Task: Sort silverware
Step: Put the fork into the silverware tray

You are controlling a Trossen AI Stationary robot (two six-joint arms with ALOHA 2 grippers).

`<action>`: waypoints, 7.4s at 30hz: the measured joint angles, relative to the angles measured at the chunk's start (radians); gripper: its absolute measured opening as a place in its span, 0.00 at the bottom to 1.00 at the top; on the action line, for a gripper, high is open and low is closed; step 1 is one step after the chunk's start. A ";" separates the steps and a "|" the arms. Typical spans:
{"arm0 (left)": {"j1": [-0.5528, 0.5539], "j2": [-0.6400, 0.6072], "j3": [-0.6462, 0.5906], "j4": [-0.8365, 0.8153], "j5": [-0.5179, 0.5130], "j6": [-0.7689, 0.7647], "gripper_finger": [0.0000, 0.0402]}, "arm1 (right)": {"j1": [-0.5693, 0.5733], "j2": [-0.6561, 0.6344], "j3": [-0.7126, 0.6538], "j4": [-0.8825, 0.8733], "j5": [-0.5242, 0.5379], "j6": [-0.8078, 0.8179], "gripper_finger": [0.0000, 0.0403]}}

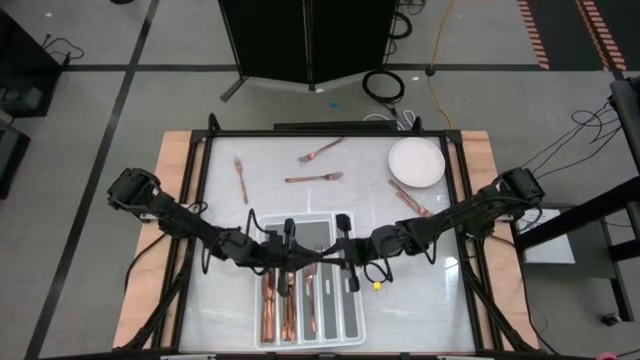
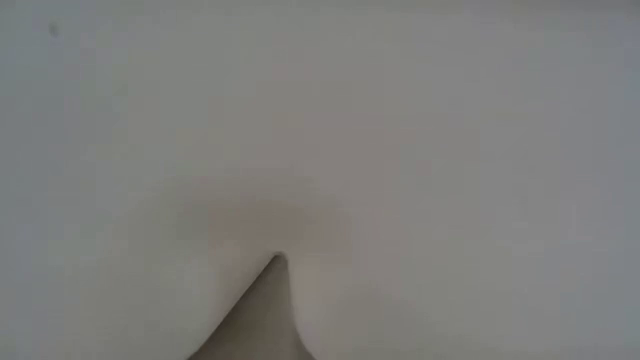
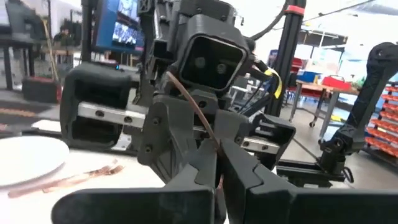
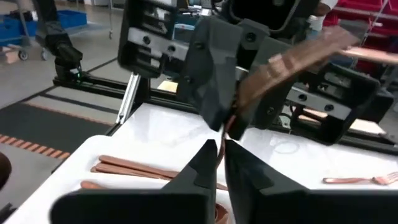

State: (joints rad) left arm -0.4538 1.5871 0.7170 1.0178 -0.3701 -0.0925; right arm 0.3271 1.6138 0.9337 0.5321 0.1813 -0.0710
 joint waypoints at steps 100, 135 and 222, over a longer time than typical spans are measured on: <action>0.318 -0.218 0.104 -0.578 0.153 -0.010 0.34 | -0.454 -0.506 -0.435 -1.304 0.003 0.677 0.37; 0.241 -0.200 -0.309 0.293 0.274 0.031 0.34 | -0.548 -0.471 -0.476 -1.242 -0.158 0.679 0.02; 0.267 0.028 0.124 -0.756 0.495 -1.052 0.02 | -0.053 0.171 0.434 -1.040 -0.023 -0.350 0.11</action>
State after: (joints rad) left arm -0.1873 1.6154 0.8406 0.2614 0.1251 -1.1450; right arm 0.2745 1.7844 1.3678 -0.5075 0.1579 -0.4209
